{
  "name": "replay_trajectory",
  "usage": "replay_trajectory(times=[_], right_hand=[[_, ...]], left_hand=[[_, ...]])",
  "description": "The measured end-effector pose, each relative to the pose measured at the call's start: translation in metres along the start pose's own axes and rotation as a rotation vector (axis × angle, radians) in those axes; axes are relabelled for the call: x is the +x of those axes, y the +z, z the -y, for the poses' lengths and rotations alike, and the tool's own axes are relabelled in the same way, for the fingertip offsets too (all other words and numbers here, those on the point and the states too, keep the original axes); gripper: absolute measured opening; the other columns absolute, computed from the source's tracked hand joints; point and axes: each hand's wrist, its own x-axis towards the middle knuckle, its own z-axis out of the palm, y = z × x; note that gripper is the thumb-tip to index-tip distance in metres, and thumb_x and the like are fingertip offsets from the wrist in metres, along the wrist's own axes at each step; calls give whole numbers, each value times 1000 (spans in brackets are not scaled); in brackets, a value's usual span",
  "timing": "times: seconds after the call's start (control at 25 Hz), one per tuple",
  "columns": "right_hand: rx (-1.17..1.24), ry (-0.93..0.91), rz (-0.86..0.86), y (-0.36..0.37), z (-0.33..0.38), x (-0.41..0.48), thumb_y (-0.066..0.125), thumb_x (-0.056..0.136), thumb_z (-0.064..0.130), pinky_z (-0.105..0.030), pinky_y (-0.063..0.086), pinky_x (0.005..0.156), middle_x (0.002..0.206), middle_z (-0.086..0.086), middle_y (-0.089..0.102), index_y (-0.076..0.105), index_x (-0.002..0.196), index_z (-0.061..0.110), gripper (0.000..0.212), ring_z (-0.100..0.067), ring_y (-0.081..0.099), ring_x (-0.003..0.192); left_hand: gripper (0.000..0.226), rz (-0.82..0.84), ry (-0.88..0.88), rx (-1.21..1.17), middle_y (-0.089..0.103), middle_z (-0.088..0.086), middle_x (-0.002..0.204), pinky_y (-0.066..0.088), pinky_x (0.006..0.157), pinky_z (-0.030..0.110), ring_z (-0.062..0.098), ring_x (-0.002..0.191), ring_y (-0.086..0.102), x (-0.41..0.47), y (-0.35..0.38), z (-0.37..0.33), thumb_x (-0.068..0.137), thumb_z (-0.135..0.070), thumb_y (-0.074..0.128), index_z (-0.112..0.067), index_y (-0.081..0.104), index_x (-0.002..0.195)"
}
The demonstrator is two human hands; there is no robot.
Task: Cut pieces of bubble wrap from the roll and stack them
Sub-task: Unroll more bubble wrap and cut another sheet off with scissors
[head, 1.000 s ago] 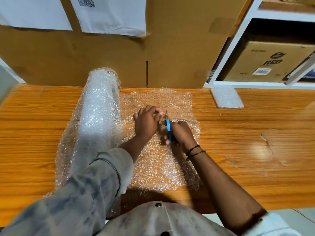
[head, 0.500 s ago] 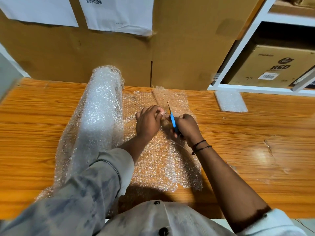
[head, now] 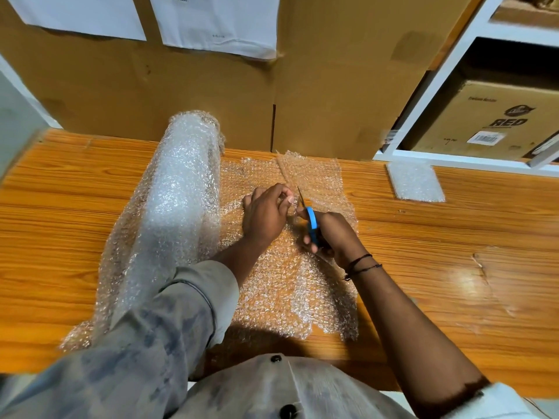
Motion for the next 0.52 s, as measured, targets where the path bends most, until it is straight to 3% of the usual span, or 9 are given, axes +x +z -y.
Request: replay_trajectory(times=[0.2,0.36,0.52], right_hand=[[42,-42,-24,6,3,13,65,98,30,-14,34,38,57,-13,61,68,105,-16,47,-17,48,34],[-50,-32,-75,7,3,29,67,94,29,-16,33,37,49,-4,62,64,115,-12,46,-15,49,33],[-111,-39,-131,4,4,44,69,90,22,-16,33,37,57,-7,67,62,118,-9,43,-17,52,36]], left_hand=[[17,7,-13,30,60,-6,123,31,91,35,19,113,54,-1,3,3,98,-25,63,-29,65,114],[23,17,-15,34,59,-4,122,30,90,35,19,113,53,0,2,1,94,-21,63,-28,67,114],[17,12,-14,44,59,-5,121,29,88,34,19,112,53,0,2,1,97,-26,62,-29,66,114]])
